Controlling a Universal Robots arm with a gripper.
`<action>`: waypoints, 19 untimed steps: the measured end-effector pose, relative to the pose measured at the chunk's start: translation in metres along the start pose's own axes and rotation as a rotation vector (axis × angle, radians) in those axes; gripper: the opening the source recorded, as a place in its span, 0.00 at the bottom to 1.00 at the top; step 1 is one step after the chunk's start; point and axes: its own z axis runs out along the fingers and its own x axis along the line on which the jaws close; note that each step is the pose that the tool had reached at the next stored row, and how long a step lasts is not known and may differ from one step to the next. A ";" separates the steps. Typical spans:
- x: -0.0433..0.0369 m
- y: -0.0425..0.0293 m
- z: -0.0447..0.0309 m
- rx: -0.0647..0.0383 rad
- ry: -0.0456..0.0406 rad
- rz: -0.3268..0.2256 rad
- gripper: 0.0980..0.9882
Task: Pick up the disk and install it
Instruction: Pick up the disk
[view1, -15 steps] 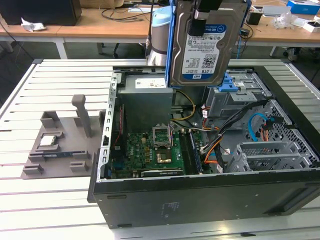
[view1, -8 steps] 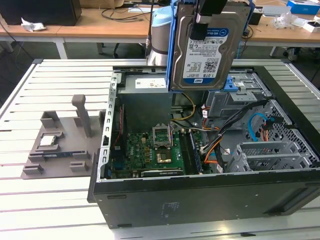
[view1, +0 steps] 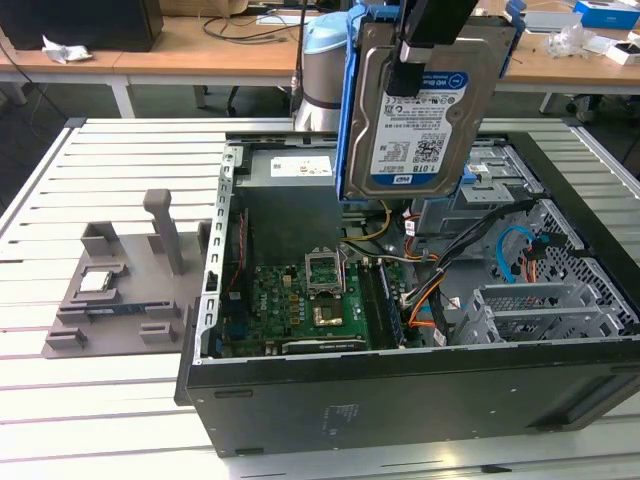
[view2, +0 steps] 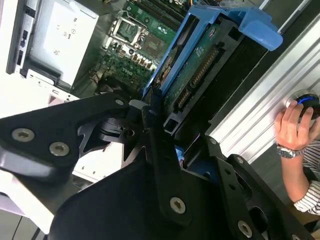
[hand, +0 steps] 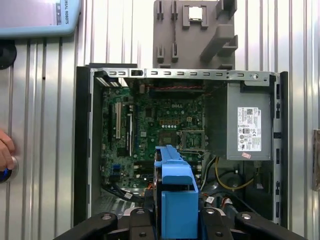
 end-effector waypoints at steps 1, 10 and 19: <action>0.0027 0.0001 0.0000 0.000 0.0000 0.000 0.30; 0.0358 0.0005 -0.0003 0.000 0.0003 0.000 0.30; 0.0603 -0.0022 0.0106 -0.001 0.0003 0.000 0.30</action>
